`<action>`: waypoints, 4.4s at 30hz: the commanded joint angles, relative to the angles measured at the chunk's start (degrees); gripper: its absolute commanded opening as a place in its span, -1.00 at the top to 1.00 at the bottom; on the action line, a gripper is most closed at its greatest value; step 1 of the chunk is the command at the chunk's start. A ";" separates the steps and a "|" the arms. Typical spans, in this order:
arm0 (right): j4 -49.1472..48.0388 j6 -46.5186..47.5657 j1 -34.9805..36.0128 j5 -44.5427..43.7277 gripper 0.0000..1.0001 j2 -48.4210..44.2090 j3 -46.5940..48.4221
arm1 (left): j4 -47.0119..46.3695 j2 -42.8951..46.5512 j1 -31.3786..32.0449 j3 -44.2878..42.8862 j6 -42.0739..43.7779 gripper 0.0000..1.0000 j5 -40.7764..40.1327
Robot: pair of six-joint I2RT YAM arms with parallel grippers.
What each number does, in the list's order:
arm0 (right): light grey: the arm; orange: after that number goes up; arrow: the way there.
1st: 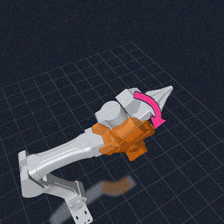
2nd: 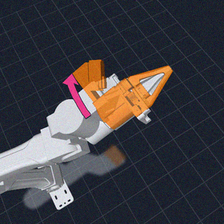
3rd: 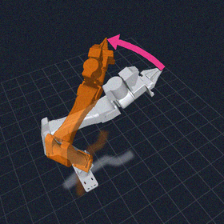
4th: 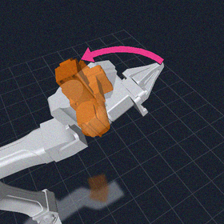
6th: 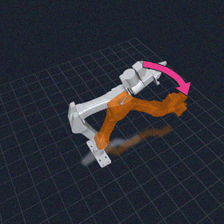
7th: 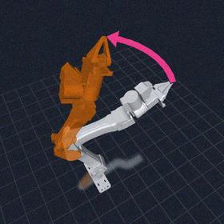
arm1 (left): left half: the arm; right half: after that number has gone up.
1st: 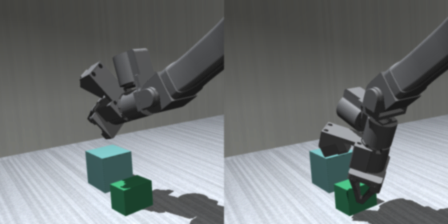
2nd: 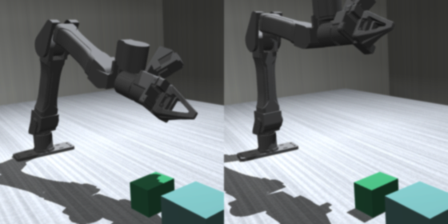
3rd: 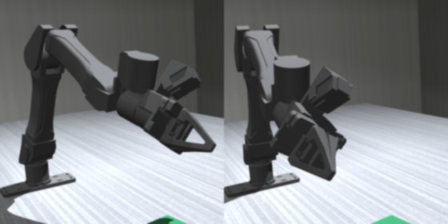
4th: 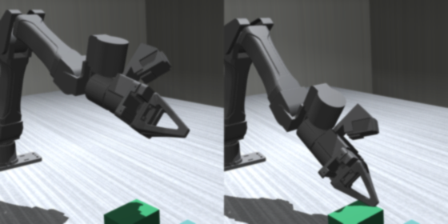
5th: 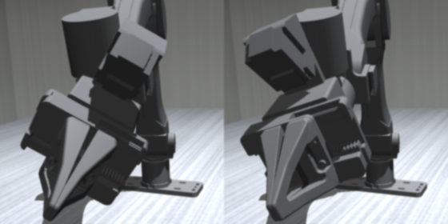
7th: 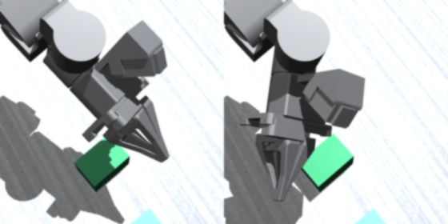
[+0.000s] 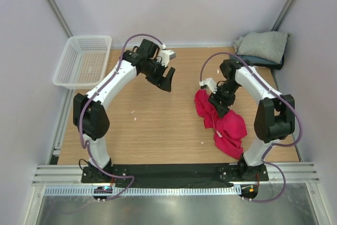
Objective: Fold and stack the t-shirts
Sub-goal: Flatten the tshirt out
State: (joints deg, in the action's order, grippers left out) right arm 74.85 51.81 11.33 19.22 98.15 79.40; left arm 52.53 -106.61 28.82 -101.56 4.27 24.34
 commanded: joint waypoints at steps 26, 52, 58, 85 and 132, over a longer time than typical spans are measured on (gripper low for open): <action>-12.95 -11.11 5.89 -6.30 0.97 -2.52 44.25 | -2.61 -0.45 -5.88 -2.42 -3.48 -0.46 5.88; -25.19 -16.22 6.16 -14.65 0.98 -8.94 39.52 | -16.32 -25.32 -0.08 -13.86 -4.54 -0.47 -1.66; -25.37 -15.95 6.07 -15.01 0.98 -9.12 38.20 | -16.94 -25.75 -0.08 -12.87 -3.04 -0.44 -1.57; -25.72 -15.60 4.58 -16.76 0.98 -9.38 36.97 | -16.76 -22.68 -0.52 -12.26 -1.99 -0.21 -13.52; -29.68 -26.85 0.63 -13.52 0.49 -21.06 13.51 | -2.26 -5.98 7.39 -31.51 5.67 1.00 3.52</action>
State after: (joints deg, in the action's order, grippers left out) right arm 48.01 27.81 13.45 4.60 82.94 93.97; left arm 46.52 -109.91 35.07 -135.35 9.89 24.91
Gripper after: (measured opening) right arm 0.213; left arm 0.006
